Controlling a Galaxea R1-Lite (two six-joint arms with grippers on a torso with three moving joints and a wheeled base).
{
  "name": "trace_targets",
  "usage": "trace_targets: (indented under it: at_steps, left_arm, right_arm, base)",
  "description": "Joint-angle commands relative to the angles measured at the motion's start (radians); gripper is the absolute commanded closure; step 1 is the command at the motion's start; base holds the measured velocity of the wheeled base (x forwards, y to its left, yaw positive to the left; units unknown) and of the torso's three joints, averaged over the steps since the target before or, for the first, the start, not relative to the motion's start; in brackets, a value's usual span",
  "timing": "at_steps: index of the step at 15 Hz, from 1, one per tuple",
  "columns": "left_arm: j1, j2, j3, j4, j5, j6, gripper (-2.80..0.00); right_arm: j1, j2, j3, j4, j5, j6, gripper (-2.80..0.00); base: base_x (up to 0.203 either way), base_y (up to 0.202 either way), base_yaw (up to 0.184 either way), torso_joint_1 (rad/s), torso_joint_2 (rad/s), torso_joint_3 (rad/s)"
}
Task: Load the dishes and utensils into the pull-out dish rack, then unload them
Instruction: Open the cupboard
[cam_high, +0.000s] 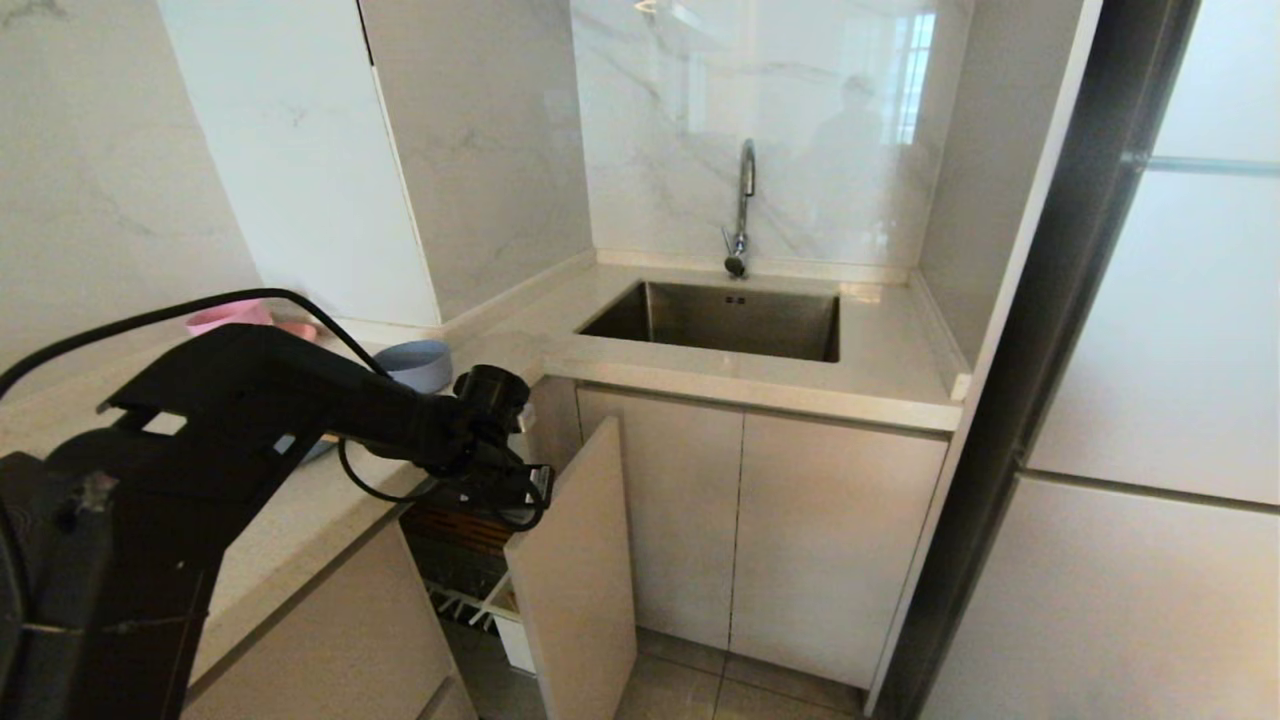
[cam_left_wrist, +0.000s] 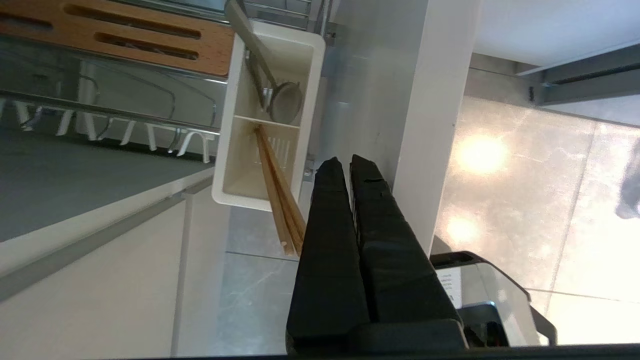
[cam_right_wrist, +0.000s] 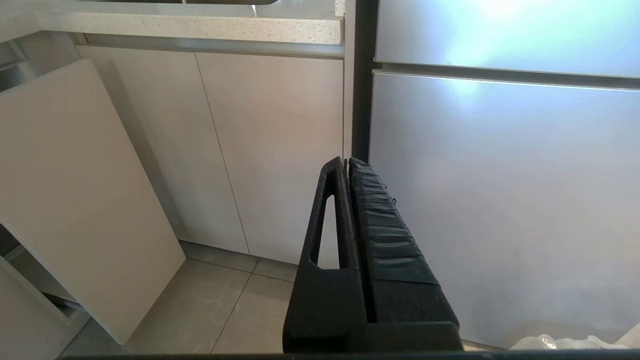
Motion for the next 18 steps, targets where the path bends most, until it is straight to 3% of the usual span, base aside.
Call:
trace_targets:
  at_steps: [1, 18]
  left_arm:
    - [-0.017, -0.001, 0.003, 0.002, 0.005, -0.003, 0.00]
    - [-0.202, -0.003, 0.018, 0.002, 0.020, -0.106, 0.00]
  right_arm:
    - [0.000, 0.001, 0.000, 0.000, 0.000, 0.000, 0.00]
    - [0.000, 0.001, 0.000, 0.000, 0.000, 0.000, 0.00]
  base:
    - [0.000, 0.000, 0.000, 0.000, 0.00, 0.000]
    - [0.000, 0.000, 0.000, 0.000, 0.00, 0.000]
